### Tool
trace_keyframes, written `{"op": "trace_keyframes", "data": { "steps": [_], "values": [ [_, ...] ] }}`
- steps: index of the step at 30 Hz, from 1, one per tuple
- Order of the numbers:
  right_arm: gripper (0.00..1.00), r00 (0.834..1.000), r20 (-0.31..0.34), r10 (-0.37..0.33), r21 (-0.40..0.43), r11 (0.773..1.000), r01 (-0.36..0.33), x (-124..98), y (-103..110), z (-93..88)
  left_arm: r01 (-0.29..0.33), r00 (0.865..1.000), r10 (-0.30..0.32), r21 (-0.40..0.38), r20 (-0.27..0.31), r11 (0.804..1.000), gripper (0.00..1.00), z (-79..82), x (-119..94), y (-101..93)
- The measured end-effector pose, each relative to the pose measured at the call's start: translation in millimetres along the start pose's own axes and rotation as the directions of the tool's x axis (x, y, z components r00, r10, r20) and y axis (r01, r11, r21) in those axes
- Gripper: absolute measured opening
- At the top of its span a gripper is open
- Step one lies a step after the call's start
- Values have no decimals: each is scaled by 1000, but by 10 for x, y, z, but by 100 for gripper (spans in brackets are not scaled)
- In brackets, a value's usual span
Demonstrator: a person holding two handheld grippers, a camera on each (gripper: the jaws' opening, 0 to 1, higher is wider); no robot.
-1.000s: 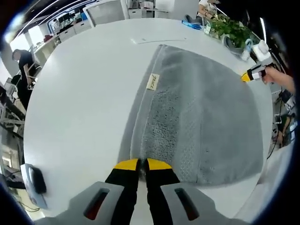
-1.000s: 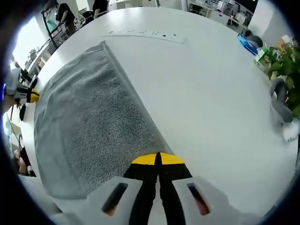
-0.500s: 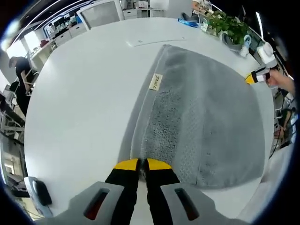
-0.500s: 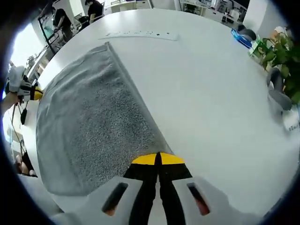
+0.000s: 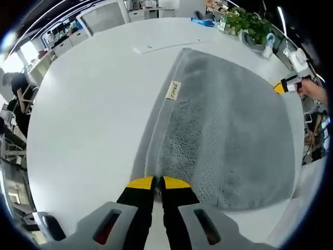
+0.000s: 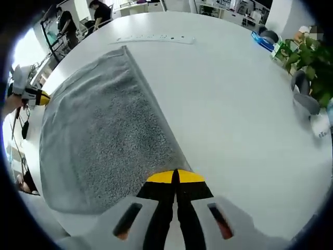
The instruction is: Fold the towel on the table until its edges align and the towel forms a compact rectangular stack.
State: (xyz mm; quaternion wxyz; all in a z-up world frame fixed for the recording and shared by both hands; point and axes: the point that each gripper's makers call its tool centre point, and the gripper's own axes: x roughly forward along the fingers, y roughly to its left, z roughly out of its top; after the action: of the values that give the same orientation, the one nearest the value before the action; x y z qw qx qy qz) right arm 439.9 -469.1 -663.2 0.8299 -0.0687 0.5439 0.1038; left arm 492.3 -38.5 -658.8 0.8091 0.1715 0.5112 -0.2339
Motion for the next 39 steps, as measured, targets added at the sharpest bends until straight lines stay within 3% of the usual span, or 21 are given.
{"op": "trace_keyframes", "data": {
  "steps": [39],
  "values": [
    [0, 999, 50, -8, 54, 999, 5, -155, 59, -345, 13, 1000, -13, 105, -1, 994, 5, 440, 203, 35]
  ]
}}
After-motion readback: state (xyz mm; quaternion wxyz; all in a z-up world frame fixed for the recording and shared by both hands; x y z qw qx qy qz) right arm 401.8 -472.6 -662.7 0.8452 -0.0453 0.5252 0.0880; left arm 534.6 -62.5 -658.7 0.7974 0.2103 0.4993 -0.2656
